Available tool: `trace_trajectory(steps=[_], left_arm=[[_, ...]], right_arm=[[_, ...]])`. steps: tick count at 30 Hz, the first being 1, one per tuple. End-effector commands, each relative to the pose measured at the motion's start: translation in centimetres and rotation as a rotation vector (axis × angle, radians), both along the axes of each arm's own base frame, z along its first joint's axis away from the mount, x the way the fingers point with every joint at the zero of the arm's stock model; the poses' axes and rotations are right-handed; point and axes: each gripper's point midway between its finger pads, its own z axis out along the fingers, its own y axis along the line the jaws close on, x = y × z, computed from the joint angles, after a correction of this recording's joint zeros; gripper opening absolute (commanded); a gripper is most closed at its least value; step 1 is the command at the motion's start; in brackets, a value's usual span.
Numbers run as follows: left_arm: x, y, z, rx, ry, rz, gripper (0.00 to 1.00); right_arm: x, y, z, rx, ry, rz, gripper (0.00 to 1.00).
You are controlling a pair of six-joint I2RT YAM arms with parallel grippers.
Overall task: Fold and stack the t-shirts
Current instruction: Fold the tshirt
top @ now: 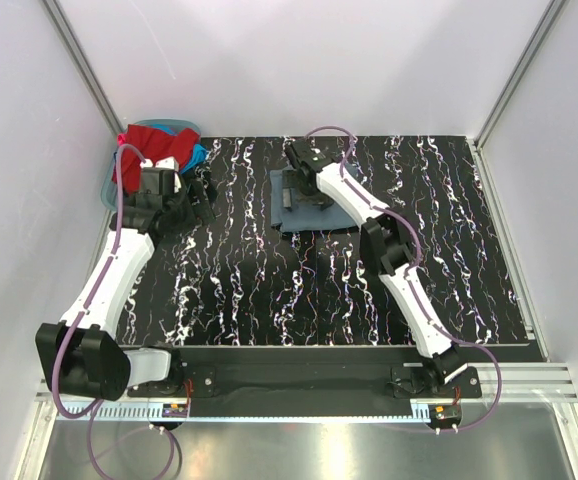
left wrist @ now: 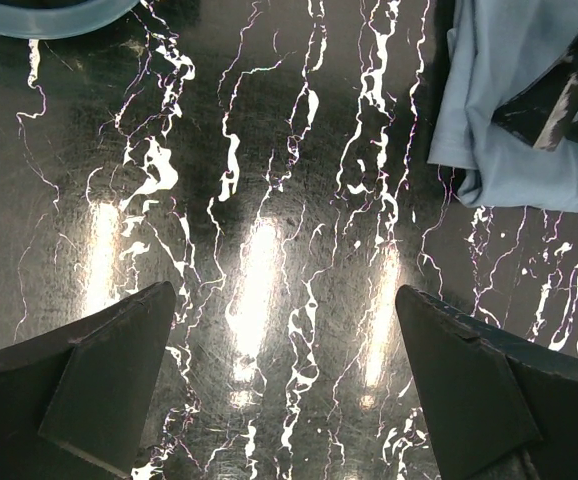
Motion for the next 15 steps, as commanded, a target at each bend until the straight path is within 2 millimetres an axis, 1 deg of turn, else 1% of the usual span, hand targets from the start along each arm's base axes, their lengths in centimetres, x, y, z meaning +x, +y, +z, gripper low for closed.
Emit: trace_trajectory(steps=[1,2,3,5,6,7,9,10,11,12,13,14,15], left_arm=[[0.4,0.1,0.3,0.014,-0.028,-0.014,0.99],[0.3,0.1,0.3,0.014,-0.028,-0.014,0.99],[0.3,0.1,0.4,0.014,-0.03,-0.014,0.99],[0.3,0.1,0.4,0.016,-0.031,-0.017,0.99],[0.3,0.1,0.6,0.016,-0.036,-0.018,0.99],[0.3,0.1,0.6,0.017,-0.038,-0.019,0.99],[0.3,0.1,0.7,0.017,-0.041,-0.019,0.99],[0.3,-0.3,0.7,0.0,-0.036,-0.034,0.99],[0.5,-0.5,0.9,-0.005,-0.042,-0.038,0.99],[0.6,-0.7,0.7,-0.012,-0.032,-0.049,0.99],[0.7,-0.8,0.6,-0.016,-0.028,-0.051,0.99],[0.8,-1.0,0.8,-0.022,-0.029,-0.057,0.99],[1.0,-1.2,0.7,-0.031,-0.023,-0.067,0.99]], right_arm=[[0.7,-4.5,-2.7,-0.029,0.073,-0.111,1.0],[0.7,-4.8,-2.8,-0.016,0.088,-0.115,1.0],[0.9,-5.4,-2.5,0.004,0.095,-0.121,1.0],[1.1,-4.7,0.6,0.073,0.072,-0.096,1.0],[1.3,-4.6,2.4,0.095,0.047,-0.073,1.0],[1.9,-3.8,6.7,0.157,-0.03,-0.044,1.0],[2.4,-3.1,10.8,0.207,-0.121,0.02,1.0],[3.0,-2.7,14.6,0.267,-0.203,0.045,1.0],[3.3,-2.9,16.3,0.29,-0.237,0.05,1.0],[3.4,-3.0,17.8,0.305,-0.264,0.057,1.0],[3.8,-4.2,19.3,0.317,-0.292,0.038,1.0],[4.1,-5.0,19.9,0.321,-0.302,0.02,1.0],[4.5,-6.4,20.2,0.32,-0.309,-0.008,1.0]])
